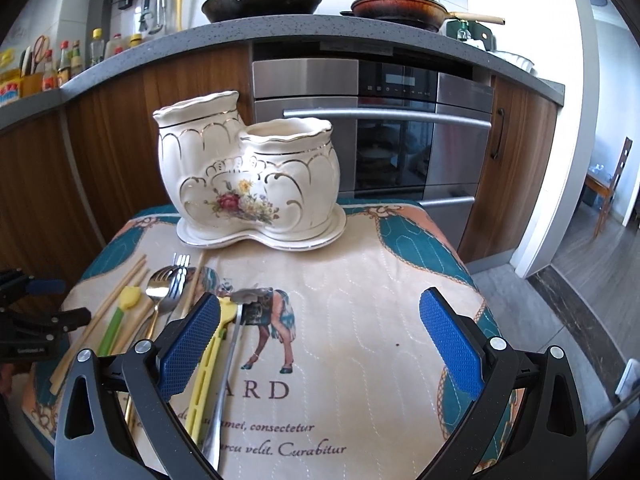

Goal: Organize utensils
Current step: 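Grasp a wooden chopstick with the left tool while the right tool grasps a gold fork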

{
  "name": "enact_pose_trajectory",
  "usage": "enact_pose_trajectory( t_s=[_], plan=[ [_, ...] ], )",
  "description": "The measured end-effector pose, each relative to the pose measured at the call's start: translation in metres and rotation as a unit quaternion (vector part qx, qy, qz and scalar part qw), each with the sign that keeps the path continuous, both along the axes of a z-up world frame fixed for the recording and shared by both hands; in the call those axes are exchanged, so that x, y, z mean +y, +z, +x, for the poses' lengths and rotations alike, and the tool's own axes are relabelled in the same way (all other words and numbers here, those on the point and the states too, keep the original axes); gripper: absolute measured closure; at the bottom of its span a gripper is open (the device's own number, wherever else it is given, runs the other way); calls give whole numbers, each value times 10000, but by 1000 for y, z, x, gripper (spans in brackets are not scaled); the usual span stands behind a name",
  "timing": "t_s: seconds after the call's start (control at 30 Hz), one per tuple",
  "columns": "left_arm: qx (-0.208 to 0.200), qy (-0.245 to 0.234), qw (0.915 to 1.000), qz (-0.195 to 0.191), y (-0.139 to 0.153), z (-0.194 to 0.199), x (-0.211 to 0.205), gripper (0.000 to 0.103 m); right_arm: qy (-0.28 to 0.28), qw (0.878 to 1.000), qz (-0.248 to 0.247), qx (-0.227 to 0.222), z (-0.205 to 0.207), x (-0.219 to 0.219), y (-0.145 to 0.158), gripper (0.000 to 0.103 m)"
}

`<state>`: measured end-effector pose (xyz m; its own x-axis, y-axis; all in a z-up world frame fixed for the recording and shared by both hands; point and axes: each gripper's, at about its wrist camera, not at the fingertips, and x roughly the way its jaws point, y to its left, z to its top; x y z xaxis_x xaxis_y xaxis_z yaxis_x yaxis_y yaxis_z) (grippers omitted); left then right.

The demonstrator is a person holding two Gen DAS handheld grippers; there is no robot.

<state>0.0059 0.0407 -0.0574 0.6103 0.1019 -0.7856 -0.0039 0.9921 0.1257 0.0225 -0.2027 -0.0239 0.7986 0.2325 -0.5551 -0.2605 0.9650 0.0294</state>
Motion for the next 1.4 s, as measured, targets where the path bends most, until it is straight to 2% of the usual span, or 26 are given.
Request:
enact_pose_trajectory(
  t_s=[0.03, 0.17, 0.3, 0.43, 0.53, 0.57, 0.77, 0.9, 0.97, 1.03, 1.1, 1.2, 1.3, 1.4],
  plan=[
    [40, -22, 10000, 12, 2, -1, -1, 39, -4, 10000, -3, 6, 0, -1, 0, 4],
    [285, -184, 9994, 82, 6, -5, -12, 43, -9, 10000, 23, 19, 0, -3, 0, 4],
    [589, -312, 9977, 109, 4, 2, -19, 53, 33, 10000, 8, 33, 0, -3, 0, 4],
    [780, -420, 9960, -147, 7, 10, -20, 78, 100, 9999, -25, 65, 0, -2, -1, 4],
    [827, -504, 9950, -228, 8, 13, -23, 93, 252, 9996, -52, 92, -2, 1, -3, 4],
    [821, -508, 9951, -221, 9, 14, -24, 94, 324, 9994, -53, 92, -3, 3, -4, 4],
    [548, -329, 9968, -490, 8, 17, -14, 97, 749, 9970, -155, 96, -11, 22, -4, 4],
    [2, -128, 9959, -896, 17, 6, 5, 97, 1080, 9937, -15, 288, -9, 43, 0, 6],
    [-297, -56, 9921, -1221, 20, 3, 11, 97, 1249, 9916, -6, 347, -8, 54, 1, 8],
    [-390, 1, 9902, -1344, 18, 2, 13, 97, 1387, 9892, -111, 462, -4, 67, 1, 15],
    [-474, -25, 9900, -1330, 17, 0, 10, 97, 1488, 9865, -289, 624, 2, 84, -3, 35],
    [-591, -63, 9891, -1349, 18, 0, 11, 97, 1537, 9834, -391, 885, 15, 99, -11, 50],
    [-646, -118, 9863, -1511, 20, -2, 15, 97, 1659, 9786, -204, 1201, 27, 107, -18, 63],
    [-669, -157, 9851, -1578, 20, -2, 16, 97, 1748, 9751, -168, 1355, 32, 113, -23, 71]
  ],
)
